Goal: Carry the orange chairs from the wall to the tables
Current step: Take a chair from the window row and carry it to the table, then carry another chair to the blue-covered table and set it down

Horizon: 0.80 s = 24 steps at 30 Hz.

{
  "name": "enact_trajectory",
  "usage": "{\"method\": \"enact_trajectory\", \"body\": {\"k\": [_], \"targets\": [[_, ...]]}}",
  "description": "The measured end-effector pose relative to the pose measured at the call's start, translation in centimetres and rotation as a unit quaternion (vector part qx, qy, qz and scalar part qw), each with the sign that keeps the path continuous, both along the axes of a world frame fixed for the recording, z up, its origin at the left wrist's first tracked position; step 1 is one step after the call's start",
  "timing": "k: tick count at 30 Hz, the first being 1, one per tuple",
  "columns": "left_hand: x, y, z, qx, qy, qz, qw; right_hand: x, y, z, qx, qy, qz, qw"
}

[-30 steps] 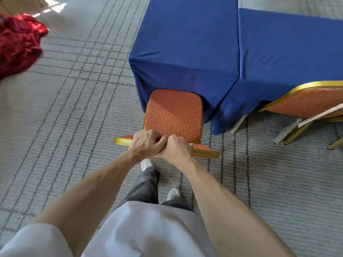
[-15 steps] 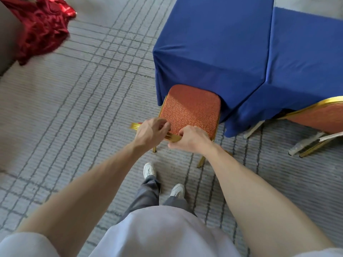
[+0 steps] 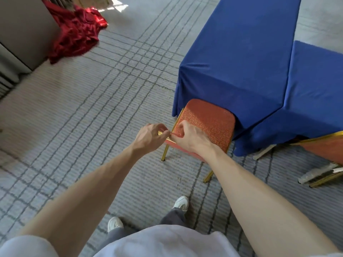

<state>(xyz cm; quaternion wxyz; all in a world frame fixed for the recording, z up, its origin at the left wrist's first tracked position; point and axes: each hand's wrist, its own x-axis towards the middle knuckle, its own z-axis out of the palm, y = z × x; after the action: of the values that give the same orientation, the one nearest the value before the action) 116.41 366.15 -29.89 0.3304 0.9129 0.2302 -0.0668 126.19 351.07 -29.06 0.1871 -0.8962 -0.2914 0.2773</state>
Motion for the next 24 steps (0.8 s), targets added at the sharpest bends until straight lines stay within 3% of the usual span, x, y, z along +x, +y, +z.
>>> {"method": "enact_trajectory", "body": {"k": [5,13,22,24], "targets": [[-6.6,7.1,1.8,-0.008,-0.009,0.067,0.998,-3.8,7.4,0.6,0.048,0.020,0.015,0.999],[-25.0,21.9,4.3,0.012,-0.036,0.207,0.978,-17.5,24.9,4.2,0.090,0.023,0.143,0.985],[-50.6,36.3,9.6,0.048,-0.109,0.412,0.903,-37.5,43.1,9.3,0.189,0.063,0.271,0.942],[-57.5,38.7,10.7,0.057,-0.125,0.473,0.870,-43.4,47.8,10.4,0.208,0.073,0.317,0.922]]}}
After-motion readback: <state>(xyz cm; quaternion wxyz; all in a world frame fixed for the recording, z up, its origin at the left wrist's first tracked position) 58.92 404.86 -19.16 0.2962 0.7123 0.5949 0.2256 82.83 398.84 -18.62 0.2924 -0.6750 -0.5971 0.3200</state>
